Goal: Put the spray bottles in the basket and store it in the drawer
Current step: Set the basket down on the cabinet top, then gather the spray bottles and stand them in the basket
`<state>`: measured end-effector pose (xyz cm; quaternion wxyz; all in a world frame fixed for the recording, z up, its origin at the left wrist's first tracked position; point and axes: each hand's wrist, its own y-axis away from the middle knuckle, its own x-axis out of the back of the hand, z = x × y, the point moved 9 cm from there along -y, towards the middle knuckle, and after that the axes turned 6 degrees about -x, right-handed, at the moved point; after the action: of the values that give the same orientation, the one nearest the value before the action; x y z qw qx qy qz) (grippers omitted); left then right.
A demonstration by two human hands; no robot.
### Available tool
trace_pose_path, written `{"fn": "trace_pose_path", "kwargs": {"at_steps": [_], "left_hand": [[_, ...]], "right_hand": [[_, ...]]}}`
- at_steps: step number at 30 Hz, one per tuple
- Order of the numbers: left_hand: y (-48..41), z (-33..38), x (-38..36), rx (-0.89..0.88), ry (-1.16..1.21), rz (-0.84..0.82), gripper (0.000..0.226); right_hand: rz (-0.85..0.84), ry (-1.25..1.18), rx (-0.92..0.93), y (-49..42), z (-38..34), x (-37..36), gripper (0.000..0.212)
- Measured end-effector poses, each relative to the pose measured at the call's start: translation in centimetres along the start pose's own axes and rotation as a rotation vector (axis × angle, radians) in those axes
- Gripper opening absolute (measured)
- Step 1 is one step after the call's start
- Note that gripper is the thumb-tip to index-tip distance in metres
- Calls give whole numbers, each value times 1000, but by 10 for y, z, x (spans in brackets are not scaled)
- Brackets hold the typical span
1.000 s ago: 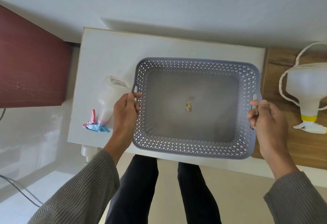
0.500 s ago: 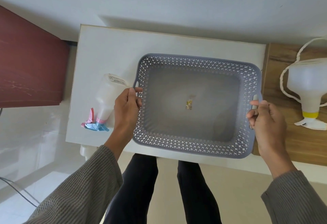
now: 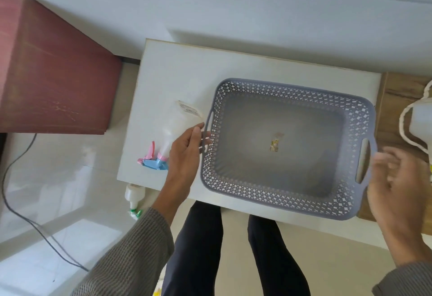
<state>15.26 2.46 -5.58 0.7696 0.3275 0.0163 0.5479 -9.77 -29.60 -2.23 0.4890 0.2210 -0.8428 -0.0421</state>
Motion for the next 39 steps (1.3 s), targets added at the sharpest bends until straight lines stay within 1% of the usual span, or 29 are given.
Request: {"fn": "trace_pose_path", "kwargs": {"at_steps": [2, 3, 4, 6, 8, 10, 12, 14, 16, 17, 19, 21, 24, 27, 30, 32, 34, 35, 37, 39], "left_hand": [[10, 2, 9, 0, 35, -9, 37], [15, 2, 13, -4, 44, -14, 38], [21, 2, 19, -5, 62, -14, 38], [31, -3, 32, 11, 131, 12, 39], [40, -10, 51, 35, 201, 81, 37], [47, -19, 73, 47, 267, 185, 33], [52, -28, 96, 53, 323, 276, 34], [57, -38, 114, 65, 372, 344, 33], [58, -47, 127, 90, 419, 392, 31], [59, -51, 132, 102, 437, 406, 32], [60, -57, 138, 122, 458, 418, 31], [58, -62, 142, 128, 480, 410, 28], [53, -66, 144, 136, 478, 372, 27], [47, -64, 141, 118, 425, 304, 26], [41, -59, 137, 96, 372, 242, 23], [35, -54, 137, 83, 332, 233, 18], [28, -46, 138, 53, 281, 223, 18], [23, -40, 137, 26, 261, 205, 24], [12, -24, 131, -43, 231, 125, 48], [1, -1, 121, -146, 165, 5, 69]], "right_hand": [[36, 82, 55, 5, -15, 5, 56], [51, 102, 100, 9, -28, 6, 58], [64, 102, 160, 16, -46, 5, 55], [65, 71, 326, 37, -94, -6, 41], [-19, 41, 520, 67, -149, -31, 37], [-176, 32, 696, 100, -198, -69, 38], [-327, 74, 865, 135, -240, -113, 40], [-426, 211, 1039, 167, -272, -158, 49], [-500, 477, 1212, 193, -289, -206, 65], [-529, 622, 1272, 198, -291, -227, 72], [-539, 880, 1331, 197, -289, -257, 82], [-500, 1047, 1350, 191, -288, -276, 80], [-443, 1157, 1316, 179, -292, -290, 72], [-417, 1156, 1280, 170, -303, -296, 68], [-397, 1075, 1235, 163, -317, -292, 65], [-419, 934, 1137, 155, -327, -284, 66], [-473, 680, 972, 146, -335, -269, 69], [-519, 509, 867, 141, -338, -259, 70], [-621, 160, 688, 136, -340, -237, 70], [-692, -93, 529, 133, -335, -214, 67]]}}
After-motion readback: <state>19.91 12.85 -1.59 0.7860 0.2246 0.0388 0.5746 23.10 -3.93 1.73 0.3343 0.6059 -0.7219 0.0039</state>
